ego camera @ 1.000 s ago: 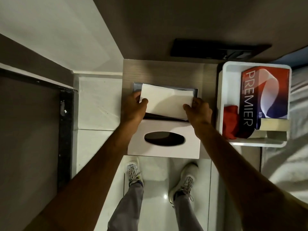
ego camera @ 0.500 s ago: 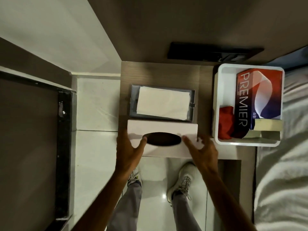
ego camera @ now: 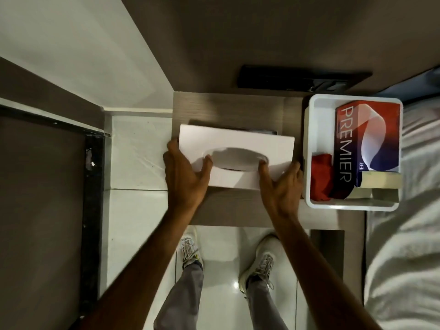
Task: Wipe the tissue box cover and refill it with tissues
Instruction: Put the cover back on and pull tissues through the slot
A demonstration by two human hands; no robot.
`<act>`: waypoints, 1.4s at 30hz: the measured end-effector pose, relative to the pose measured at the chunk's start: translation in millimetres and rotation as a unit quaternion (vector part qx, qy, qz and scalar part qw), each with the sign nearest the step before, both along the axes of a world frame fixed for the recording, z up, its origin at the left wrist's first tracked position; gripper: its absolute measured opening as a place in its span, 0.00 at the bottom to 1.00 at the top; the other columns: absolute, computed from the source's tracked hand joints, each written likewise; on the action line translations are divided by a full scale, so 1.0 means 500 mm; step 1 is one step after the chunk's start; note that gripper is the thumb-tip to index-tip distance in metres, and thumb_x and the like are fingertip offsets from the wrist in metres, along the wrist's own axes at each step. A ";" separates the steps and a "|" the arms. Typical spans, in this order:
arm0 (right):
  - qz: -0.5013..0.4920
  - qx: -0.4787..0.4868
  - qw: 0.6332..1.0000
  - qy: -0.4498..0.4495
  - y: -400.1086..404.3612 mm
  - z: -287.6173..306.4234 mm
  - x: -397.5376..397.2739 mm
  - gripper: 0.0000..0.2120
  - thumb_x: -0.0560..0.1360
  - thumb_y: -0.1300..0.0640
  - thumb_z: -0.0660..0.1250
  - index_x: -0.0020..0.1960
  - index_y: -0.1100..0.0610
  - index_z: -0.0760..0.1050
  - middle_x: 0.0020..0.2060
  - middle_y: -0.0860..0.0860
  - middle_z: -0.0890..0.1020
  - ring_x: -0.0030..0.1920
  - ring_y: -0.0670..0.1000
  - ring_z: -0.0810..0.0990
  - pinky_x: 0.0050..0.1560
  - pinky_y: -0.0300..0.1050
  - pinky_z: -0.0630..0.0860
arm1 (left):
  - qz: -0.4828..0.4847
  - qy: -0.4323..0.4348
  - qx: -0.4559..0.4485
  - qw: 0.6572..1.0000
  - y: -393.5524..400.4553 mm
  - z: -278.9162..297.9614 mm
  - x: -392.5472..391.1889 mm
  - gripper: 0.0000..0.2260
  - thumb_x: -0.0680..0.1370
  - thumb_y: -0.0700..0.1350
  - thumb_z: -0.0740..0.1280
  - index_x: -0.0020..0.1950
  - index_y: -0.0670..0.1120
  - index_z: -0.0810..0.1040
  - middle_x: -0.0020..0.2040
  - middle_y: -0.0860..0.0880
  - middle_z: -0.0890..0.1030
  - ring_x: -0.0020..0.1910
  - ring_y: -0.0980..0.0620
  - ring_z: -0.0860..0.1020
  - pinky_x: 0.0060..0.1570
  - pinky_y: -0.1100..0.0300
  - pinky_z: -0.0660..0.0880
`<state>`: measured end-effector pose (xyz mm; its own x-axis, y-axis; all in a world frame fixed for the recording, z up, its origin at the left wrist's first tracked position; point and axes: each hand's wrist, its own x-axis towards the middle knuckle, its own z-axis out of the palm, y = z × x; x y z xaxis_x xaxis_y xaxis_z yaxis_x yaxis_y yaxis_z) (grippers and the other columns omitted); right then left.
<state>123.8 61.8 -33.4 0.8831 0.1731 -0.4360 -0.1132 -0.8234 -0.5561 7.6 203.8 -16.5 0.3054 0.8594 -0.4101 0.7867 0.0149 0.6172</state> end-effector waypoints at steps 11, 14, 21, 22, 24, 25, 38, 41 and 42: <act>0.024 -0.032 0.999 0.012 0.063 -0.059 0.059 0.36 0.78 0.40 0.66 0.72 0.65 0.62 0.67 0.64 0.74 0.67 0.66 0.73 0.64 0.54 0.72 | -0.040 0.037 -0.017 0.998 0.058 -0.081 0.050 0.33 0.78 0.51 0.72 0.76 0.42 0.59 0.72 0.39 0.72 0.70 0.38 0.74 0.68 0.46 0.76; 0.026 -0.028 0.999 0.027 0.059 -0.060 0.066 0.33 0.78 0.41 0.67 0.69 0.65 0.64 0.66 0.65 0.75 0.66 0.66 0.74 0.63 0.53 0.72 | -0.057 0.044 -0.006 0.997 0.058 -0.085 0.049 0.32 0.79 0.51 0.71 0.76 0.41 0.60 0.72 0.39 0.72 0.70 0.38 0.75 0.67 0.48 0.76; 0.019 -0.018 0.998 0.053 0.061 -0.057 0.071 0.34 0.78 0.41 0.68 0.72 0.65 0.64 0.68 0.64 0.74 0.69 0.65 0.73 0.67 0.56 0.72 | -0.103 0.067 0.000 0.992 0.068 -0.086 0.052 0.34 0.81 0.54 0.68 0.79 0.41 0.57 0.76 0.38 0.69 0.73 0.38 0.72 0.72 0.44 0.74; 0.019 -0.016 0.998 0.055 0.061 -0.057 0.072 0.34 0.78 0.40 0.68 0.71 0.64 0.65 0.68 0.63 0.74 0.69 0.64 0.73 0.67 0.56 0.73 | -0.107 0.074 0.001 0.991 0.071 -0.088 0.053 0.34 0.81 0.55 0.67 0.79 0.41 0.57 0.76 0.38 0.69 0.73 0.37 0.72 0.72 0.44 0.74; 0.022 -0.020 0.998 0.054 0.060 -0.059 0.074 0.34 0.77 0.39 0.68 0.71 0.63 0.66 0.69 0.63 0.74 0.69 0.64 0.73 0.68 0.57 0.72 | -0.107 0.077 0.001 0.991 0.074 -0.094 0.055 0.34 0.81 0.55 0.67 0.79 0.41 0.57 0.76 0.39 0.69 0.74 0.37 0.72 0.72 0.45 0.73; 0.022 -0.021 0.998 0.052 0.060 -0.061 0.073 0.35 0.77 0.38 0.68 0.71 0.62 0.66 0.69 0.62 0.74 0.69 0.64 0.72 0.68 0.58 0.72 | -0.102 0.073 0.000 0.992 0.072 -0.097 0.056 0.34 0.81 0.55 0.67 0.80 0.41 0.56 0.77 0.39 0.68 0.75 0.38 0.70 0.73 0.45 0.71; 0.127 -0.140 0.978 -0.090 0.056 -0.050 0.065 0.41 0.76 0.30 0.62 0.77 0.57 0.62 0.74 0.59 0.67 0.74 0.61 0.67 0.69 0.57 0.70 | -0.060 0.021 -0.025 0.998 0.067 -0.114 0.034 0.36 0.80 0.56 0.68 0.82 0.45 0.56 0.80 0.42 0.66 0.77 0.38 0.68 0.74 0.44 0.69; 0.258 -0.079 0.933 -0.239 0.080 -0.033 0.058 0.28 0.79 0.40 0.66 0.73 0.53 0.70 0.76 0.58 0.67 0.73 0.58 0.67 0.67 0.51 0.71 | -0.074 0.035 -0.017 0.997 0.063 -0.117 0.017 0.33 0.82 0.56 0.65 0.82 0.47 0.55 0.78 0.42 0.67 0.76 0.38 0.69 0.73 0.41 0.71; 0.319 -0.061 0.911 -0.255 0.093 -0.035 0.060 0.22 0.79 0.45 0.68 0.69 0.53 0.75 0.76 0.58 0.67 0.74 0.59 0.67 0.69 0.53 0.71 | -0.068 0.041 -0.010 0.997 0.061 -0.118 0.016 0.33 0.82 0.56 0.65 0.82 0.47 0.56 0.77 0.42 0.68 0.75 0.38 0.70 0.72 0.40 0.72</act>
<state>153.6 108.5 -50.7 0.7127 0.6998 -0.0477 0.6575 -0.6902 -0.3023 15.5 234.2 -75.6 0.3831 0.8037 -0.4552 0.8298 -0.0830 0.5519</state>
